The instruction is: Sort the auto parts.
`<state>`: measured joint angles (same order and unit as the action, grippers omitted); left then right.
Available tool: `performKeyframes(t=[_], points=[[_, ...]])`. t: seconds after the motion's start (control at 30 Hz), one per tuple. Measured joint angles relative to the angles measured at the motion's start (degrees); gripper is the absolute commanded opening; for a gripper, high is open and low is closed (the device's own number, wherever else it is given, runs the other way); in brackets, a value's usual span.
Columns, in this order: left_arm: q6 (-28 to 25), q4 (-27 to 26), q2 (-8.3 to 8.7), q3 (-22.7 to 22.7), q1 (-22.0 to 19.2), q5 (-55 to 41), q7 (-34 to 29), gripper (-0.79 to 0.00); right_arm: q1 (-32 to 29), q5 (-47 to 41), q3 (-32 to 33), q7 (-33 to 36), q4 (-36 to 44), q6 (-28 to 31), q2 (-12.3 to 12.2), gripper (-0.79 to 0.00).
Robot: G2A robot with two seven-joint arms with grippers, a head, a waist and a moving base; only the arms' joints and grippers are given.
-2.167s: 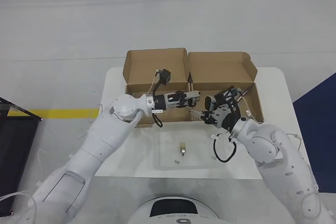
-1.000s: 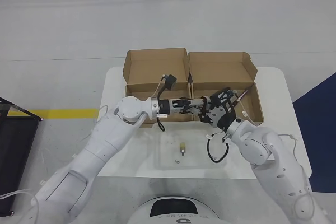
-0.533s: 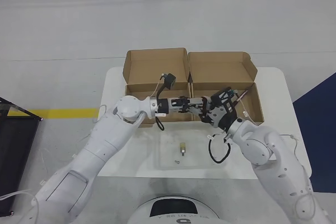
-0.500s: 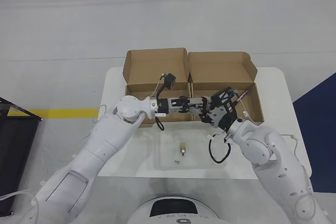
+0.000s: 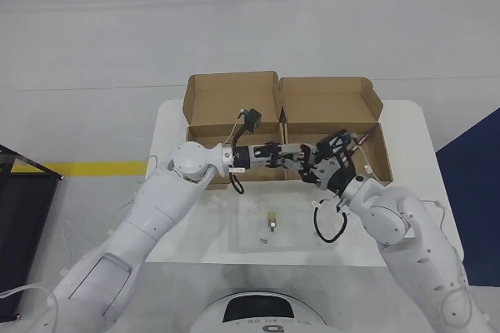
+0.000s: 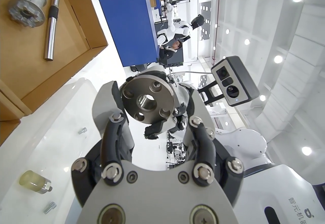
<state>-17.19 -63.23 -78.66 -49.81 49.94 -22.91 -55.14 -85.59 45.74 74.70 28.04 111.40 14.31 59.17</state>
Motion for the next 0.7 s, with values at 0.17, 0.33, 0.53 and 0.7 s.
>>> performKeyframes(t=[0.17,0.33,0.53,0.7], points=[[-0.08,-0.14,-0.03,-0.23,0.16,-0.16,-0.17,0.000,-0.34,-0.53,0.74,0.37,-0.09,0.84,-0.06,-0.785],[-0.48,-0.10,0.16,-1.24,0.41,-0.37,-0.06,0.000,-0.04,-4.08,3.77,0.52,-2.43,0.72,-0.20,-0.785],[-0.94,0.01,0.99,-4.05,1.46,-0.47,0.10,0.000,7.60,-10.67,5.85,6.89,-13.71,-9.77,0.21,-0.785],[-0.75,-0.94,1.57,-5.64,2.75,-0.23,-0.08,0.000,16.31,-8.00,1.74,15.64,-23.23,-22.20,0.98,-0.785]])
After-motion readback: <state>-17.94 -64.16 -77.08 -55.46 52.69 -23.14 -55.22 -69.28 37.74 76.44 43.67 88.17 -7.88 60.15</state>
